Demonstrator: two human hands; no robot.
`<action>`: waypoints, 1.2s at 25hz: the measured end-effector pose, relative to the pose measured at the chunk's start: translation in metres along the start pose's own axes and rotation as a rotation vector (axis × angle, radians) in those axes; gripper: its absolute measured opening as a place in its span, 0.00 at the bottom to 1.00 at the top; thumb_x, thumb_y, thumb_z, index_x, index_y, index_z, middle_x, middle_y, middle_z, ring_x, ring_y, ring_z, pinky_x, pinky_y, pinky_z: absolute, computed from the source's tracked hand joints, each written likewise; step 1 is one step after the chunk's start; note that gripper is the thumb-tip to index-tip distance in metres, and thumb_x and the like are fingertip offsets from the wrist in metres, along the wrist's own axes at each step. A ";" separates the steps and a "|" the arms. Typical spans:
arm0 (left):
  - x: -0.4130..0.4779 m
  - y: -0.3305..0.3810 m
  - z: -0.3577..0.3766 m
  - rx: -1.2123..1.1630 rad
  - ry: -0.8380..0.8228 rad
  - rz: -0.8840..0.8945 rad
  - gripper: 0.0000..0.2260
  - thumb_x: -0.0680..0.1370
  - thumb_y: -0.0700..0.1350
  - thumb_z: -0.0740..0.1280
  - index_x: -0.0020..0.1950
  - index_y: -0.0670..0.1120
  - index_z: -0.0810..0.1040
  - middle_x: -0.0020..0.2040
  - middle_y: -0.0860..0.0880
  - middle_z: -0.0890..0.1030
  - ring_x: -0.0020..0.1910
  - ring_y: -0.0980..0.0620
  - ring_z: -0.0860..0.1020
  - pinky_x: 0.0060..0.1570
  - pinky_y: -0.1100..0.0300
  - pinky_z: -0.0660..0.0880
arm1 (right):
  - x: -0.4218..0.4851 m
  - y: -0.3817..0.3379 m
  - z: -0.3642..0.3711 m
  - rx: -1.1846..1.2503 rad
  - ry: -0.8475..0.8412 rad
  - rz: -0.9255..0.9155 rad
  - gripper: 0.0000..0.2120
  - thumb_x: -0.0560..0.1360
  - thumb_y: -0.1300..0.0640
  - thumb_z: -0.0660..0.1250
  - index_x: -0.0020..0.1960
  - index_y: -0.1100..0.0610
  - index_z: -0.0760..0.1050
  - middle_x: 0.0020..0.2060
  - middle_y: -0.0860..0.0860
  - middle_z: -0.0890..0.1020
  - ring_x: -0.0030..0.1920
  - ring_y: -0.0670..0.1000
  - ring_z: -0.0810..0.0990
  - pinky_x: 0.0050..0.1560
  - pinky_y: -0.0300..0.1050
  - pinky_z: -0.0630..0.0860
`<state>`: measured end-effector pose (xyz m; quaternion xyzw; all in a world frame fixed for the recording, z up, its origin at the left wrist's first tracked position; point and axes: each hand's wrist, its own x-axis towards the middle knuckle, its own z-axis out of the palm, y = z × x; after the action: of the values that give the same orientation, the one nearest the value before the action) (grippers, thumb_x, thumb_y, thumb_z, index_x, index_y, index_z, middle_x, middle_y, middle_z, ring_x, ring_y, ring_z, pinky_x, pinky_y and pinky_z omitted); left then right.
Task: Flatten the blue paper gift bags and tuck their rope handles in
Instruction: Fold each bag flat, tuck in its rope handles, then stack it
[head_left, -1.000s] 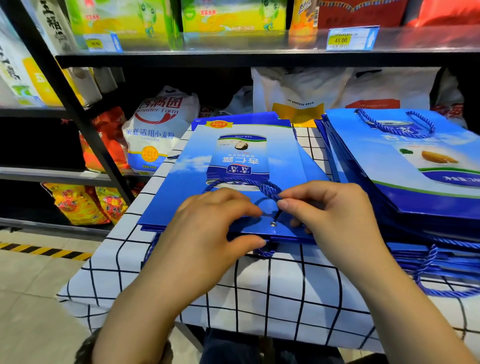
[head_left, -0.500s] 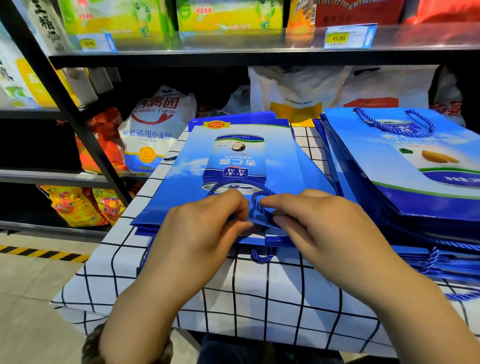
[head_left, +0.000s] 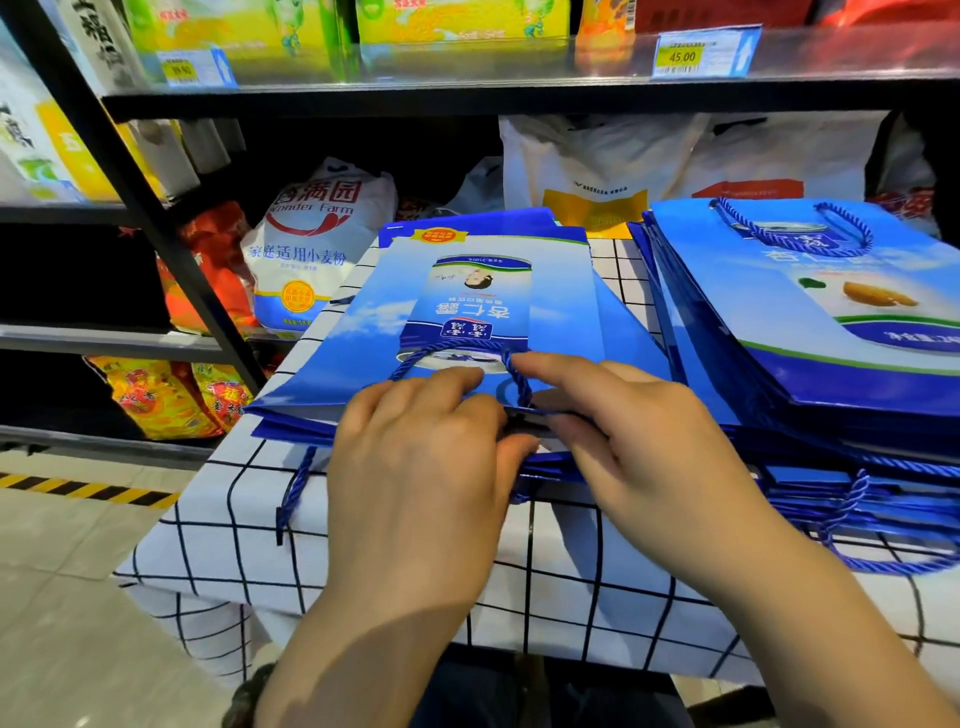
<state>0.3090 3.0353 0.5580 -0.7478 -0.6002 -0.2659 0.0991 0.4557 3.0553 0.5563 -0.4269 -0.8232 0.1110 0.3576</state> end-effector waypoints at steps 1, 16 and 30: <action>0.000 0.001 -0.001 0.016 0.000 0.014 0.13 0.70 0.53 0.59 0.37 0.49 0.81 0.44 0.49 0.83 0.41 0.45 0.80 0.47 0.54 0.63 | -0.002 -0.001 0.001 0.012 0.015 -0.004 0.20 0.71 0.50 0.50 0.62 0.42 0.63 0.43 0.52 0.82 0.47 0.55 0.81 0.42 0.55 0.78; 0.014 -0.003 -0.016 -0.342 -0.189 -0.237 0.13 0.72 0.61 0.61 0.38 0.54 0.78 0.37 0.55 0.80 0.41 0.54 0.77 0.41 0.56 0.73 | -0.032 0.005 0.012 0.146 0.242 0.151 0.10 0.66 0.55 0.68 0.45 0.44 0.71 0.43 0.42 0.80 0.41 0.46 0.80 0.41 0.47 0.77; 0.025 0.001 -0.014 -0.292 -0.417 0.002 0.19 0.69 0.66 0.62 0.51 0.57 0.80 0.41 0.55 0.75 0.46 0.57 0.73 0.44 0.59 0.70 | -0.039 0.011 0.018 0.034 0.335 0.143 0.05 0.67 0.50 0.67 0.38 0.47 0.70 0.35 0.45 0.76 0.38 0.46 0.76 0.39 0.37 0.71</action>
<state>0.3097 3.0501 0.5828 -0.7935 -0.5621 -0.1898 -0.1356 0.4653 3.0332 0.5190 -0.4907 -0.7178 0.0773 0.4879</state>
